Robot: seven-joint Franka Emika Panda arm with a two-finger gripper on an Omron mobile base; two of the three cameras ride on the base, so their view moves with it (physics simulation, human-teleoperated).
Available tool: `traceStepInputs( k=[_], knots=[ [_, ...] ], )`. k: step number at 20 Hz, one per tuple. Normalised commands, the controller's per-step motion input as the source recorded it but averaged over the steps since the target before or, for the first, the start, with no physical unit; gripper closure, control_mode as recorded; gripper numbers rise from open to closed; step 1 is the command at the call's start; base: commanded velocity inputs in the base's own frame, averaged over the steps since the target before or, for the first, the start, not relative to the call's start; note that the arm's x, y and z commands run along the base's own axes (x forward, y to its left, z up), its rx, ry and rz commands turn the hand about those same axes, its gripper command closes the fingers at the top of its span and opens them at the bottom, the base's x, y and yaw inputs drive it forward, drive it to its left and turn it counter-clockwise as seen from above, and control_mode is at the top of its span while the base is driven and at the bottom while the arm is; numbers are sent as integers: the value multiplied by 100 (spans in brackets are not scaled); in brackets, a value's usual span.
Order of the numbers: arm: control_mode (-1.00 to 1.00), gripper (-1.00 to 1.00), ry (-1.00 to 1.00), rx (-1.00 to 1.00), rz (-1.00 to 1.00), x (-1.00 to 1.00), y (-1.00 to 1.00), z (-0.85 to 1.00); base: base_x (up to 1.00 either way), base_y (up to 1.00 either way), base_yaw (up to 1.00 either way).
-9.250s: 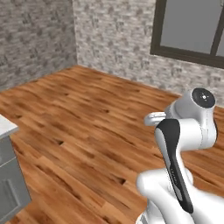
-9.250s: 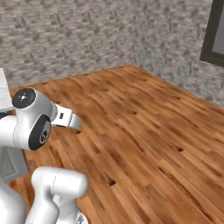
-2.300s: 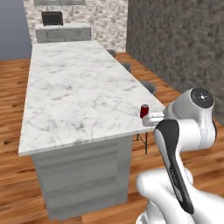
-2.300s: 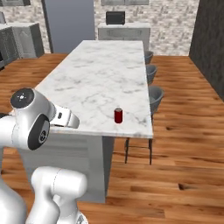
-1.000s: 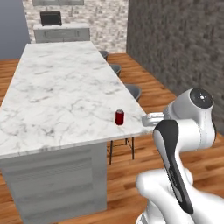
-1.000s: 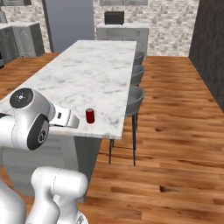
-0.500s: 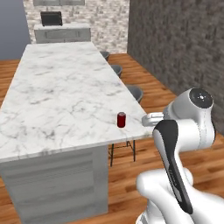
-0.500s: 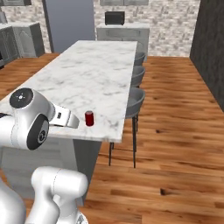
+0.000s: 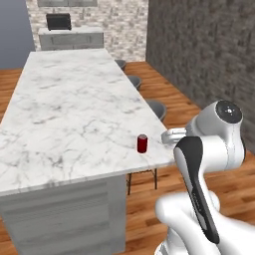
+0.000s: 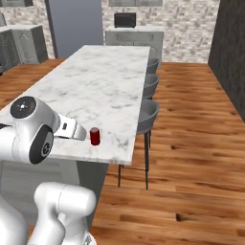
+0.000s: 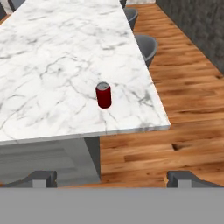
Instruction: Four empty soda cans are scattered around the kitchen. Gather all the cans and cluster them next to the stove for recycling.
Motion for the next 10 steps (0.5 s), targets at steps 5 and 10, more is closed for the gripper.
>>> traceStepInputs(
  k=[5,10],
  knots=[
    [100,-100,0,0,0,0,0,0,36,21,0],
    [100,-100,0,0,0,0,0,0,32,26,0]
  ],
)
